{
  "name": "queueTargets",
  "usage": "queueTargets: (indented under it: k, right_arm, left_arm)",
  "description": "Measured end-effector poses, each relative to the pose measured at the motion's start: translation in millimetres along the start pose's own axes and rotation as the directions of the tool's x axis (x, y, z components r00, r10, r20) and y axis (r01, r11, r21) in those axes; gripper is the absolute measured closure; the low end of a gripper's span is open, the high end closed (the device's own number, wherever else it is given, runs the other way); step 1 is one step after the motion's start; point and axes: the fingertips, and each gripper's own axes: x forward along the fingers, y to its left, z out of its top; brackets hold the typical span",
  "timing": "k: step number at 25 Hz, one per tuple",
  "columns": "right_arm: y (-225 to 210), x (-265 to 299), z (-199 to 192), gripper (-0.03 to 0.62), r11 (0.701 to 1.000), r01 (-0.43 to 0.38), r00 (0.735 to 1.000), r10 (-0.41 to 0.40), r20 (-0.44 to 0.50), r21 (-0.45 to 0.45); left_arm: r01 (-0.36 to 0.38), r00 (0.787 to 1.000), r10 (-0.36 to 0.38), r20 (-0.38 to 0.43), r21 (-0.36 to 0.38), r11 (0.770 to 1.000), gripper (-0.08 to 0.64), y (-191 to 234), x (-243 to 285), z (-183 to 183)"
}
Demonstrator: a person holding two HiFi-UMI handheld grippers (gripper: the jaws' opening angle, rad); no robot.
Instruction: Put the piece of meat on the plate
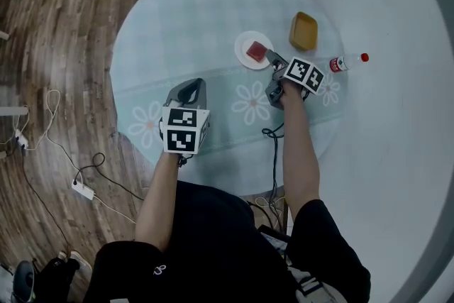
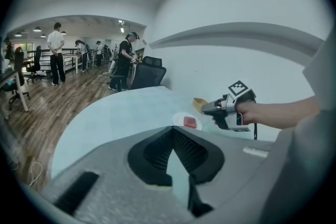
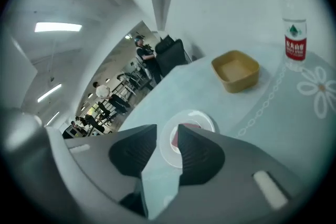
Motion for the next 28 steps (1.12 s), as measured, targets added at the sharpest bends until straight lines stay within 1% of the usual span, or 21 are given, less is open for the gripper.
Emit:
queueTargets:
  k: [2,3,4,5,7,8,9,10,12,13,15,16,18,19,22,28]
  right_arm:
    - [26,-34,17,0.514,0.997,-0.031,0.992,0.039,0.122,-0.071]
    - [41,-53,25,0.557,0.993,-0.045,0.98,0.065,0.186,-0.11]
    - [58,-74,31,0.588,0.986,-0.067,0.963,0.103,0.248,-0.151]
    - [77,-96,35,0.588,0.976,-0.1,0.94,0.157,0.303,-0.194]
    - [114,-143,37,0.588,0.942,-0.168,0.873,0.279,0.399,-0.291]
    - [129,-165,36,0.588,0.926,-0.176,0.84,0.318,0.439,-0.333]
    - [139,-185,36,0.588,0.916,-0.161,0.815,0.333,0.474,-0.366]
    - [147,-204,35,0.588,0.912,-0.128,0.798,0.329,0.505,-0.391]
    - [156,-237,31,0.588,0.905,-0.039,0.773,0.296,0.562,-0.423]
    - [159,-251,27,0.588,0.901,0.007,0.764,0.275,0.583,-0.433]
    - [160,-273,18,0.586,0.887,0.091,0.76,0.232,0.607,-0.453]
    - [160,-281,13,0.588,0.874,0.131,0.765,0.212,0.609,-0.469]
    - [156,-291,3,0.588,0.843,0.192,0.782,0.178,0.598,-0.502]
    - [153,-295,-1,0.588,0.834,0.207,0.789,0.168,0.591,-0.512]
    - [148,-304,-9,0.588,0.827,0.216,0.796,0.159,0.585,-0.52]
    - [149,-315,-14,0.588,0.811,0.22,0.794,0.173,0.582,-0.542]
  left_arm:
    - [-0.008,0.999,0.007,0.046,0.018,1.0,0.565,-6,-12,15]
    - [-0.011,0.997,0.009,0.073,0.027,1.0,0.565,-10,-18,25]
    - [-0.013,0.995,0.01,0.101,0.036,0.999,0.565,-15,-25,35]
    - [-0.015,0.991,0.008,0.131,0.046,0.999,0.565,-21,-31,45]
    - [-0.02,0.98,0.004,0.199,0.076,0.997,0.565,-37,-41,70]
    - [-0.027,0.971,0.004,0.238,0.096,0.995,0.565,-46,-46,84]
    - [-0.037,0.96,0.003,0.279,0.115,0.993,0.565,-55,-51,99]
    - [-0.046,0.948,0.002,0.319,0.131,0.99,0.565,-63,-57,112]
    - [-0.055,0.922,-0.008,0.388,0.15,0.987,0.565,-79,-72,131]
    - [-0.054,0.91,-0.017,0.415,0.158,0.986,0.565,-87,-80,135]
    - [-0.041,0.892,-0.046,0.449,0.183,0.982,0.565,-104,-91,135]
    - [-0.032,0.887,-0.063,0.457,0.196,0.98,0.565,-112,-94,131]
    - [-0.013,0.887,-0.086,0.453,0.211,0.977,0.565,-126,-96,120]
    - [-0.007,0.891,-0.092,0.445,0.215,0.976,0.565,-132,-95,115]
    - [0.006,0.897,-0.109,0.428,0.234,0.972,0.565,-148,-96,107]
    - [0.009,0.891,-0.13,0.436,0.27,0.963,0.565,-167,-108,111]
